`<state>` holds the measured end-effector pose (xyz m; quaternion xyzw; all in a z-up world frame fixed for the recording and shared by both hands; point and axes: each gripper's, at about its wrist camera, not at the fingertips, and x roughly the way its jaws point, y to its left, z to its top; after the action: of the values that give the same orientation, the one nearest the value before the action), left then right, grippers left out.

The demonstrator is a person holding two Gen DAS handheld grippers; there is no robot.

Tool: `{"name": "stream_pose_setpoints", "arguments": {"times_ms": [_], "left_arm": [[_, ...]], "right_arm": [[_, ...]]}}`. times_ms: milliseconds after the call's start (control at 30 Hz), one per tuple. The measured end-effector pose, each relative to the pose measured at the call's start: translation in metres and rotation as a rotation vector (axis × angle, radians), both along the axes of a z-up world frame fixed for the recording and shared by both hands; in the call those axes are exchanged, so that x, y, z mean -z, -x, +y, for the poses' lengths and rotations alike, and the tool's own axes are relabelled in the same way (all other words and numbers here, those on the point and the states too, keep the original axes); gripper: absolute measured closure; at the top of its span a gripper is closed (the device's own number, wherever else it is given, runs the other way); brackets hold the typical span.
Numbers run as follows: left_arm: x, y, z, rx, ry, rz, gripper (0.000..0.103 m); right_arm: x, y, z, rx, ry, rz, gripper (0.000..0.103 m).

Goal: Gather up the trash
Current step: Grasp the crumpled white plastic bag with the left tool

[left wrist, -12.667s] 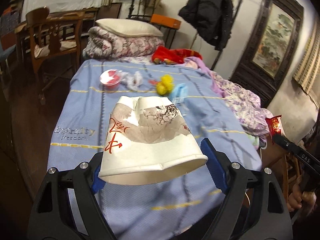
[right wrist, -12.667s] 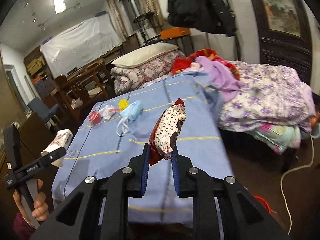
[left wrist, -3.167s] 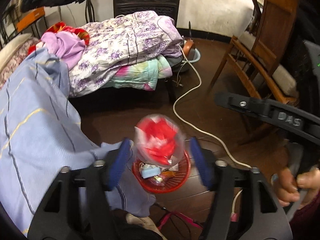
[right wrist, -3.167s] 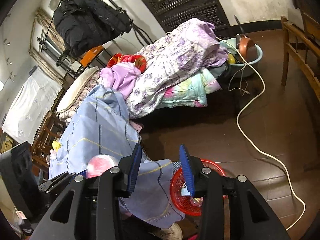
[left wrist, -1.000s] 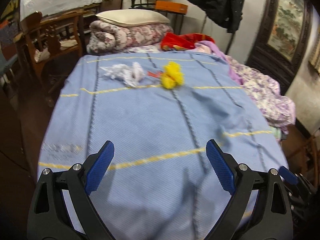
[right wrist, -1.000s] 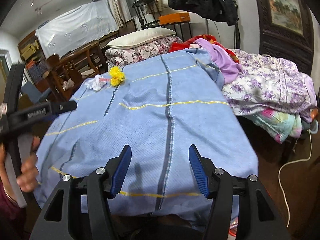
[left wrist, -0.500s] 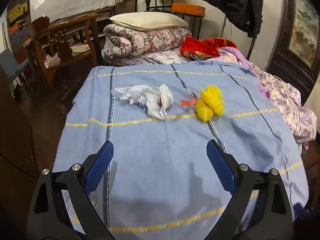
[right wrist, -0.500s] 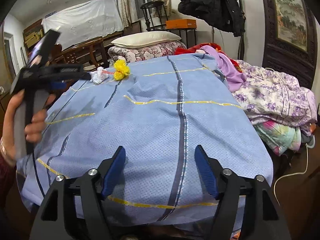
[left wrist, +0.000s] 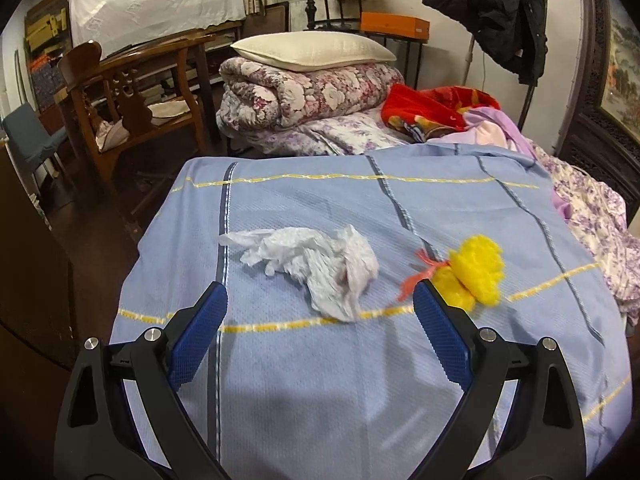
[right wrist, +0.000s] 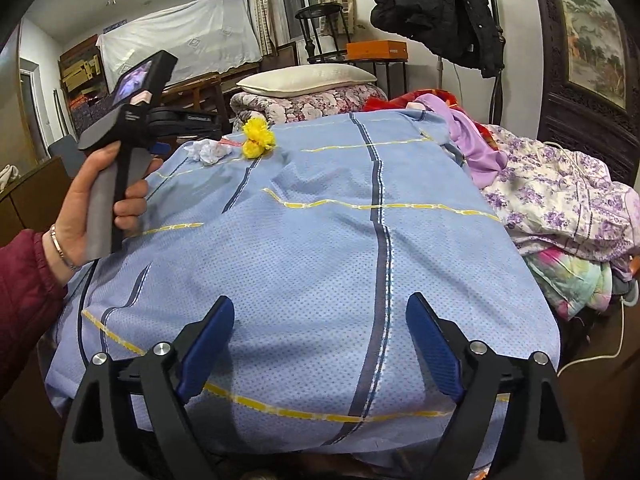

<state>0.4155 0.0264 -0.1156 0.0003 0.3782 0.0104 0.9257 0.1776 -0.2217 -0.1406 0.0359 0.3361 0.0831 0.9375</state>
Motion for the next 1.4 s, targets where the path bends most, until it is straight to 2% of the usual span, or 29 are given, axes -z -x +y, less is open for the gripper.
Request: {"name": "stream_pose_setpoints", "arguments": {"times_ms": [100, 200, 300, 367, 533, 667, 733, 800, 867, 900, 967, 1100, 1300, 1400], "left_arm": [[0.007, -0.01, 0.005, -0.005, 0.016, 0.023, 0.012], [0.006, -0.013, 0.023, 0.017, 0.143, 0.003, 0.012], [0.009, -0.019, 0.037, 0.028, 0.243, 0.026, 0.012], [0.011, -0.022, 0.038, 0.033, 0.254, 0.041, 0.012], [0.011, -0.025, 0.029, 0.067, 0.223, 0.06, 0.012], [0.019, -0.034, 0.038, 0.043, 0.27, 0.112, 0.013], [0.019, -0.034, 0.042, 0.032, 0.28, 0.1, 0.015], [0.018, -0.033, 0.041, 0.039, 0.279, 0.093, 0.028], [0.017, -0.031, 0.036, 0.077, 0.274, 0.084, 0.048], [0.016, -0.031, 0.034, 0.093, 0.272, 0.082, 0.054], [0.015, -0.028, 0.029, 0.127, 0.265, 0.07, 0.076], [0.007, -0.012, 0.029, 0.129, 0.255, 0.012, 0.08], [0.0, 0.053, 0.03, 0.152, 0.204, -0.042, 0.08], [0.0, 0.079, 0.045, 0.132, 0.25, -0.052, 0.08]], "right_arm": [[0.0, 0.0, 0.002, -0.003, -0.001, 0.0, 0.015], [0.0, 0.0, 0.002, -0.004, -0.003, -0.001, 0.014], [0.0, 0.0, 0.002, 0.0, 0.005, 0.001, 0.014], [0.0, -0.001, 0.002, 0.001, 0.006, 0.001, 0.014], [0.0, -0.001, 0.002, -0.002, 0.0, 0.001, 0.014], [0.0, 0.0, 0.002, -0.003, -0.002, 0.001, 0.014], [0.0, 0.0, 0.002, -0.003, -0.002, 0.001, 0.014], [0.0, 0.0, 0.002, -0.003, -0.002, 0.001, 0.014], [0.0, 0.0, 0.002, -0.004, -0.002, 0.001, 0.014], [0.0, 0.0, 0.002, -0.004, -0.002, 0.001, 0.014], [0.0, 0.0, 0.002, -0.005, -0.004, 0.0, 0.014], [0.0, 0.0, 0.002, -0.004, -0.001, 0.0, 0.014], [0.0, 0.001, 0.001, -0.003, -0.016, 0.002, 0.014], [0.0, 0.001, 0.001, -0.002, -0.017, 0.004, 0.014]]}}
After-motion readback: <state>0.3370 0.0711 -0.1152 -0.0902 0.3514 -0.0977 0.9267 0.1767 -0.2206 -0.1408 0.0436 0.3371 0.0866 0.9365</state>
